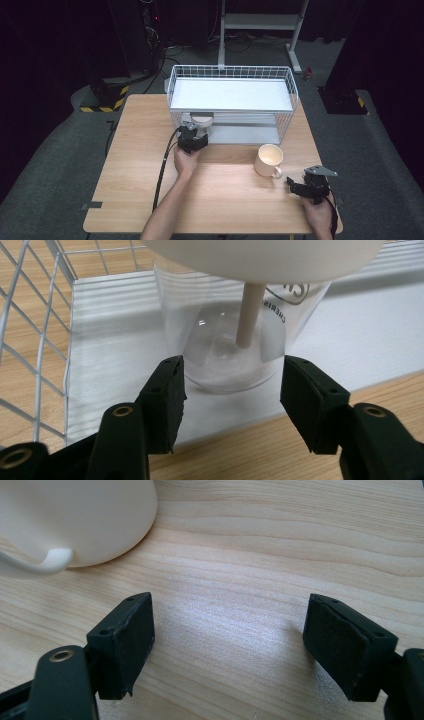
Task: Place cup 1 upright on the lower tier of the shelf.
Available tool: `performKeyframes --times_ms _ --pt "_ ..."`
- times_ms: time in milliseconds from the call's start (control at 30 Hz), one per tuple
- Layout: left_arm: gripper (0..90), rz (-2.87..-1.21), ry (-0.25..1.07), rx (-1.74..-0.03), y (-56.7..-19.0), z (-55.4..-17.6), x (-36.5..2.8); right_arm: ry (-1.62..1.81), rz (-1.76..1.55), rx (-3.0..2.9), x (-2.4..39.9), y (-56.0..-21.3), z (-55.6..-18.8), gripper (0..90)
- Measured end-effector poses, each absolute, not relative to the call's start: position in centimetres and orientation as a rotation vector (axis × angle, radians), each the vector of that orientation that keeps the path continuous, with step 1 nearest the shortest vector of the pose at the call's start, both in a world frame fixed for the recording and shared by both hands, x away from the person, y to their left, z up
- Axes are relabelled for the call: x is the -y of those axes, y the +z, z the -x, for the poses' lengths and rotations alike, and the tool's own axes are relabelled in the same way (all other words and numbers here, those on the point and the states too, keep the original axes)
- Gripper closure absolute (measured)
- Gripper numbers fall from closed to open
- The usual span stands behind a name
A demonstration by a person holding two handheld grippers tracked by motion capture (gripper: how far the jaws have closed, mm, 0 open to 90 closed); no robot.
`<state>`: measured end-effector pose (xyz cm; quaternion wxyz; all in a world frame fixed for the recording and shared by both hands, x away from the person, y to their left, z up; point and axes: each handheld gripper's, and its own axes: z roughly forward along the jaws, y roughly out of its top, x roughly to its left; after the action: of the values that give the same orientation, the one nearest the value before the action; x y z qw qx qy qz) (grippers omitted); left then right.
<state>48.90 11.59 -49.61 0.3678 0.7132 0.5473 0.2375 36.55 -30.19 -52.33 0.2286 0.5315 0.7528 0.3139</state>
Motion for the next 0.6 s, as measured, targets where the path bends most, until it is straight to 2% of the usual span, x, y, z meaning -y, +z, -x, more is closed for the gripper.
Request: performKeyframes --times_ms 600 --pt "44.9 -1.85 0.62 -1.431 -49.5 -50.1 -11.6 0.864 -1.464 -2.072 30.2 -52.3 -36.5 20.9"
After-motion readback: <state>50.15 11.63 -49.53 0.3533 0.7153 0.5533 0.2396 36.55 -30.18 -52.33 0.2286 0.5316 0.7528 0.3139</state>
